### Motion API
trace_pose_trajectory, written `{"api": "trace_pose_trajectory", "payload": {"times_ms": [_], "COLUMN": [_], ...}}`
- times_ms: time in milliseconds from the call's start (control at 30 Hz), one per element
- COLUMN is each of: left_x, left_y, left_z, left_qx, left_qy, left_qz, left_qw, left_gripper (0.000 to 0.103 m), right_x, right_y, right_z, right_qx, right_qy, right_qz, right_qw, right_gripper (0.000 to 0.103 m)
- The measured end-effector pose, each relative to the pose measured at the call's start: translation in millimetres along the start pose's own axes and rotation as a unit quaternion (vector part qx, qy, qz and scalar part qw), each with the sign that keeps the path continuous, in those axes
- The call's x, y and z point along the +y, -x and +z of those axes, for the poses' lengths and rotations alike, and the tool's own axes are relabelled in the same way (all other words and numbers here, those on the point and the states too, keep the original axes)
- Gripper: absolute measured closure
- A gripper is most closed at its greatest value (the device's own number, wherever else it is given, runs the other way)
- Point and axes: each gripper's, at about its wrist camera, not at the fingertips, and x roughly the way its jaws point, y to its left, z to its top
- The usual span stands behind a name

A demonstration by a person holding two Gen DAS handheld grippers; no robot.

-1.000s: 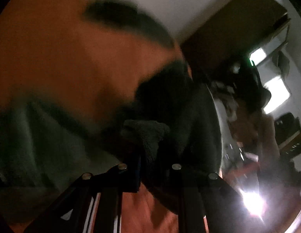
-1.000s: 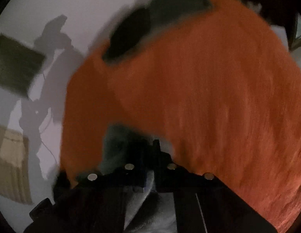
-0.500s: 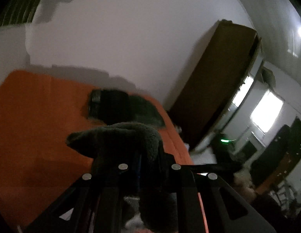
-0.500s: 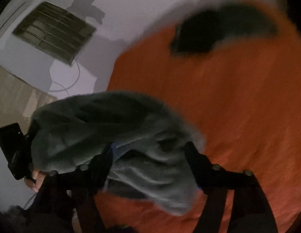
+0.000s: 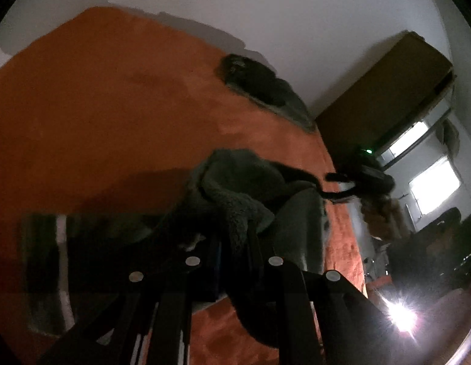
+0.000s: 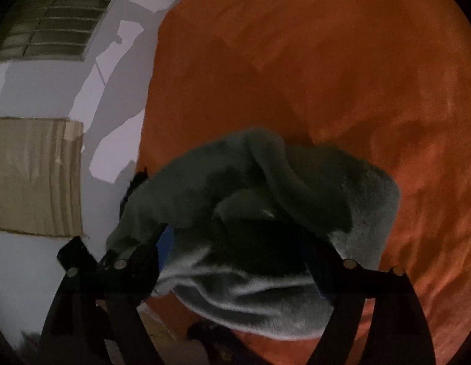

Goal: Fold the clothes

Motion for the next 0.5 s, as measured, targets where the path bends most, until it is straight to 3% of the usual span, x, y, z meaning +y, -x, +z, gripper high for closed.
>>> {"api": "trace_pose_trajectory", "payload": {"times_ms": [100, 200, 267, 367, 433, 467, 500], "left_x": [3.7, 12.5, 19.8, 25.5, 23.5, 20.5, 17.5], "left_y": [-4.1, -11.4, -16.6, -23.3, -26.8, -28.0, -29.2], "left_z": [-9.1, -13.4, -14.9, -14.2, -8.9, -4.7, -0.5], "left_qx": [0.014, 0.027, 0.035, 0.040, 0.035, 0.031, 0.027], "left_qy": [-0.007, -0.002, 0.007, 0.016, 0.014, 0.008, 0.002], "left_qz": [0.008, 0.010, 0.005, 0.003, 0.003, 0.007, 0.010], "left_qw": [0.9999, 0.9996, 0.9993, 0.9991, 0.9993, 0.9995, 0.9996], "left_gripper": [0.090, 0.090, 0.090, 0.089, 0.089, 0.089, 0.089], "right_x": [5.1, 11.2, 9.9, -8.6, -13.3, -15.7, -18.0], "right_y": [32.4, 66.0, 72.1, 47.7, 27.6, 17.5, 7.5], "right_z": [1.7, 10.0, 20.7, 32.0, 38.9, 42.4, 45.9], "right_qx": [-0.054, -0.109, -0.104, -0.052, -0.051, -0.050, -0.050], "right_qy": [0.028, 0.064, 0.090, 0.093, 0.116, 0.128, 0.139], "right_qz": [-0.056, -0.114, -0.123, -0.112, -0.146, -0.163, -0.179], "right_qw": [0.997, 0.985, 0.983, 0.988, 0.981, 0.977, 0.973], "right_gripper": [0.021, 0.021, 0.013, 0.012, 0.013, 0.029, 0.078]}}
